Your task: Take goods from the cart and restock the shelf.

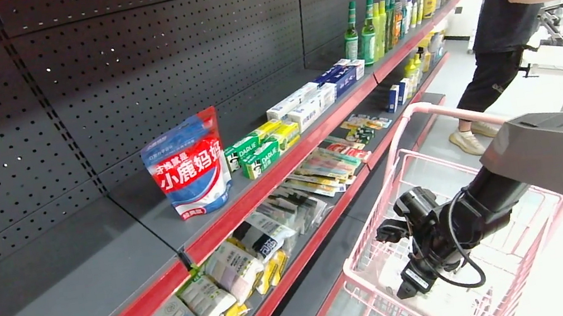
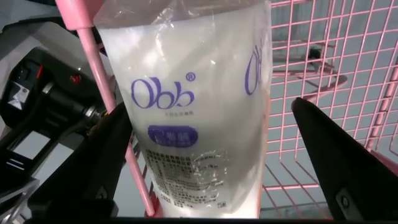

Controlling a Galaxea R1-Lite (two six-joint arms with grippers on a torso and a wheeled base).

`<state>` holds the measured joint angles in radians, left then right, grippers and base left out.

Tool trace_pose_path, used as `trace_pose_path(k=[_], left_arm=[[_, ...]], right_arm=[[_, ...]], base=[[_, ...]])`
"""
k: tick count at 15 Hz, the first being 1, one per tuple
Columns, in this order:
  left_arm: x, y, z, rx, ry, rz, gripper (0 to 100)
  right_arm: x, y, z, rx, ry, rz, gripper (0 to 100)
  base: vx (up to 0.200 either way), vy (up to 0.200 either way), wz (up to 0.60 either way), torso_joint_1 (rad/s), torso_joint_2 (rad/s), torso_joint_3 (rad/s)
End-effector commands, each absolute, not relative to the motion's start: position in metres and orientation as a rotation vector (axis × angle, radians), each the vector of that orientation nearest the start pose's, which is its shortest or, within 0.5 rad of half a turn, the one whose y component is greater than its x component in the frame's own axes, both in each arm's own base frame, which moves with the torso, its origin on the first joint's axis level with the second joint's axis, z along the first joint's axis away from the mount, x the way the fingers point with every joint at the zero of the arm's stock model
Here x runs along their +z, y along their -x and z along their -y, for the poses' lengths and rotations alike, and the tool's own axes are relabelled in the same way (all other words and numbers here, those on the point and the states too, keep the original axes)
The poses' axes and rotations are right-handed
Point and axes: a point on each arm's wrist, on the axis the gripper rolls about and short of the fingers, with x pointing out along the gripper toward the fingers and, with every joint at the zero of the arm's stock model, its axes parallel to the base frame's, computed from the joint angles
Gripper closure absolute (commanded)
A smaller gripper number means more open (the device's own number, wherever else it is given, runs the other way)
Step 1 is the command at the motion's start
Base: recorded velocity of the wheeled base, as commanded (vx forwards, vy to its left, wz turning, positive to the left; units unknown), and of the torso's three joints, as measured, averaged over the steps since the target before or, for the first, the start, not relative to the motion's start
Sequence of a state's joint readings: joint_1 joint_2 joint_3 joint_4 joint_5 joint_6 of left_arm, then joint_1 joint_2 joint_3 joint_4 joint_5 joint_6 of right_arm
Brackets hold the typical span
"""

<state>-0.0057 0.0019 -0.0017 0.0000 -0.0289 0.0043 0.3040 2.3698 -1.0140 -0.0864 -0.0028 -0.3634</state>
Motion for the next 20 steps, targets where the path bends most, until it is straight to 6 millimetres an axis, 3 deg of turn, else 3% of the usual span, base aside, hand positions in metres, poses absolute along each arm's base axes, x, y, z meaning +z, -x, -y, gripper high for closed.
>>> trace_pose_path(k=[1, 8, 15, 20], left_arm=[[0.076, 0.023, 0.001, -0.035, -0.005, 0.0, 0], [0.076, 0.023, 0.001, -0.035, -0.005, 0.0, 0], [0.076, 0.023, 0.001, -0.035, -0.005, 0.0, 0], [0.076, 0.023, 0.001, -0.035, -0.005, 0.0, 0]], right_arm=[[-0.046, -0.342, -0.107, 0.492, 0.511, -1.205, 0], [-0.044, -0.352, -0.11, 0.511, 0.543, -1.167, 0], [-0.049, -0.356, -0.109, 0.526, 0.575, -1.164, 0], [-0.046, -0.363, -0.108, 0.511, 0.648, -1.14, 0]], base=[[0.0, 0.0, 0.0, 0.0, 0.0, 0.0], [0.0, 0.0, 0.0, -0.007, 0.01, 0.011], [0.0, 0.0, 0.0, -0.149, 0.34, 0.195], [0.0, 0.0, 0.0, -0.02, 0.04, 0.023]])
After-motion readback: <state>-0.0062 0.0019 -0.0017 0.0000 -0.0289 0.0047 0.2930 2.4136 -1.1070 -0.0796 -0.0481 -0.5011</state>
